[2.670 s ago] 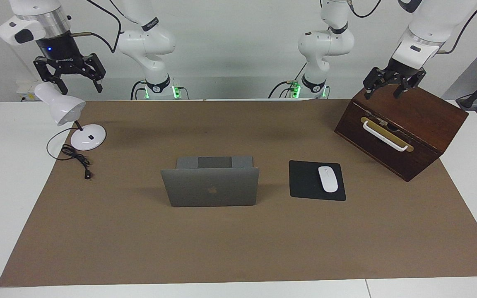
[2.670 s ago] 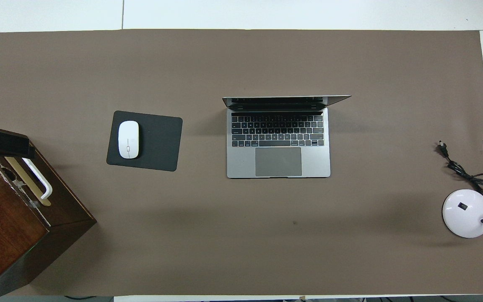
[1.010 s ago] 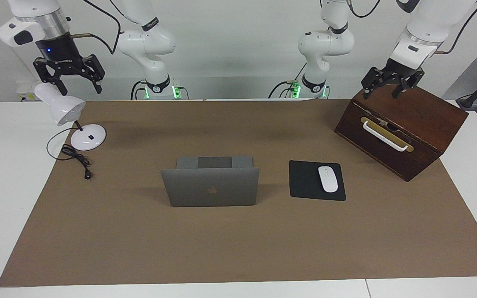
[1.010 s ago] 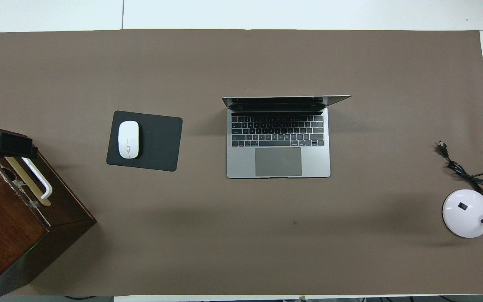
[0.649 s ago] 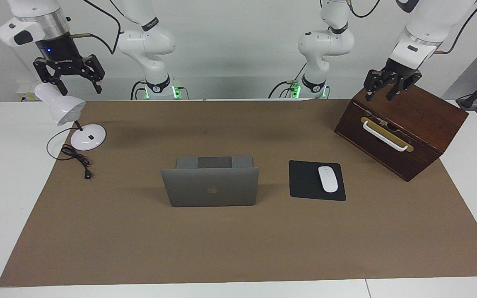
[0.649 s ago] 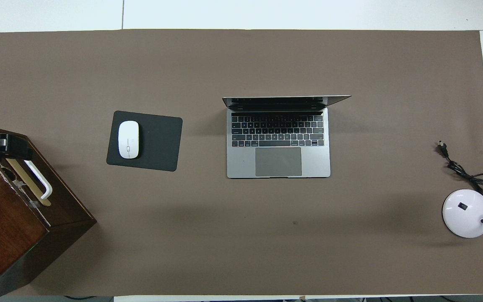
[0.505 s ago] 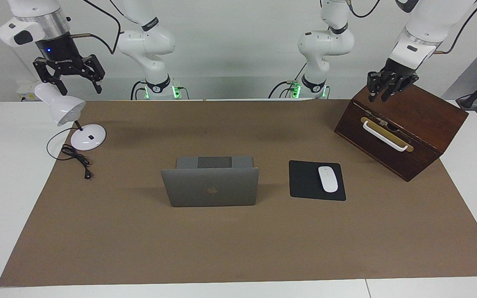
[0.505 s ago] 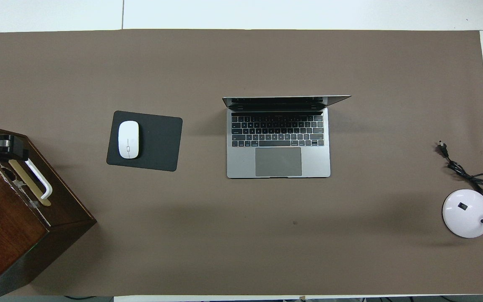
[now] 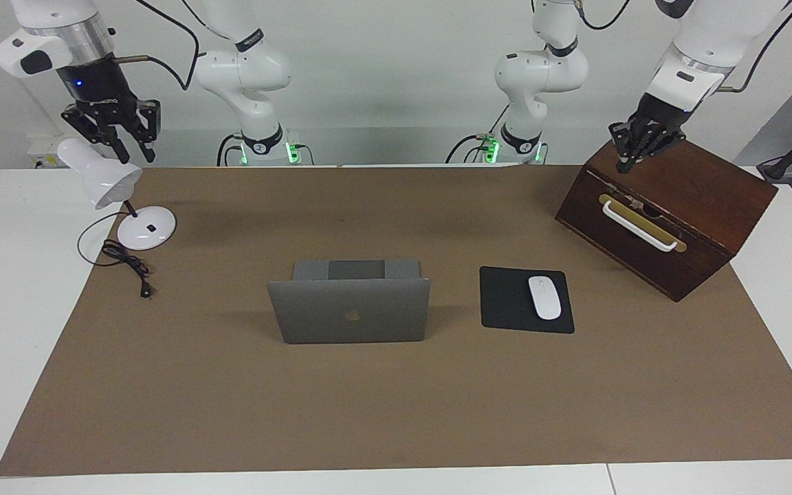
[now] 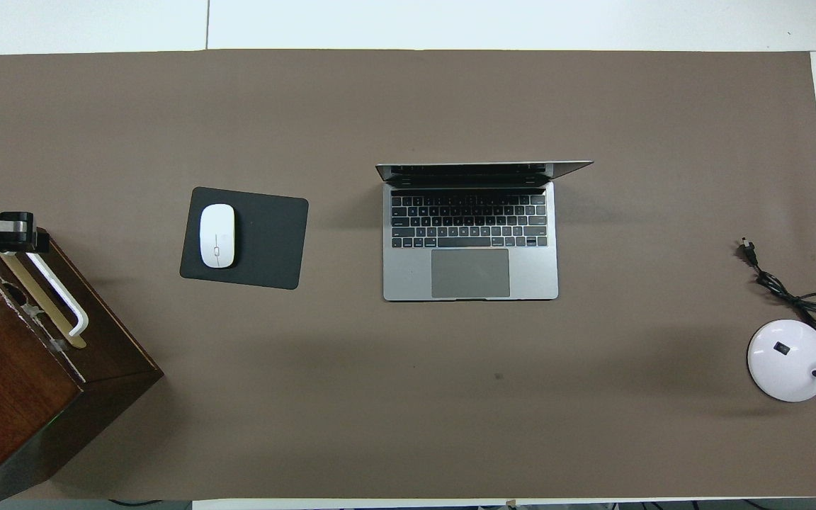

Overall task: Close laptop with both arms
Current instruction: 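Move the left gripper toward the laptop while the right gripper approaches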

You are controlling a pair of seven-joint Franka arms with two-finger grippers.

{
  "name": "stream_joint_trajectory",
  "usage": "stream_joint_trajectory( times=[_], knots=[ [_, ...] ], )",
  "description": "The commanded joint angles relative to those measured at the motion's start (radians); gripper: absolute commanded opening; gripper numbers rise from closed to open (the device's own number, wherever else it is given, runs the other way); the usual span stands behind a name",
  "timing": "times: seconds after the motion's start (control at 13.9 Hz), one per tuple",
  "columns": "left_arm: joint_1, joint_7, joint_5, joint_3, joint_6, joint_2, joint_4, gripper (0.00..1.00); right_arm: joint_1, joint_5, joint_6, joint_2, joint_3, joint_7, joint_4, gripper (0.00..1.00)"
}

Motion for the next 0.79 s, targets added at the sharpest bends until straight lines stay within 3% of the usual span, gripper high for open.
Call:
stream_joint_trajectory(
  times=[0.0,0.14,0.43,0.72],
  knots=[
    [-0.016,-0.006,-0.023,0.001,0.072,-0.018,-0.037,0.00,-0.014,-0.007,0.033,-0.020,0.004,-0.015,-0.026,0.00],
    [-0.045,-0.009,-0.023,0.001,0.152,-0.025,-0.092,0.00,-0.014,-0.008,0.042,-0.019,0.004,-0.012,-0.026,0.00],
    [-0.103,-0.012,-0.026,-0.011,0.374,-0.113,-0.296,0.00,-0.014,-0.010,0.074,-0.008,0.004,0.005,-0.028,0.00],
    [-0.177,-0.015,-0.063,-0.012,0.532,-0.162,-0.442,0.00,0.008,-0.008,0.151,0.035,0.027,0.112,-0.029,0.00]
  ],
)
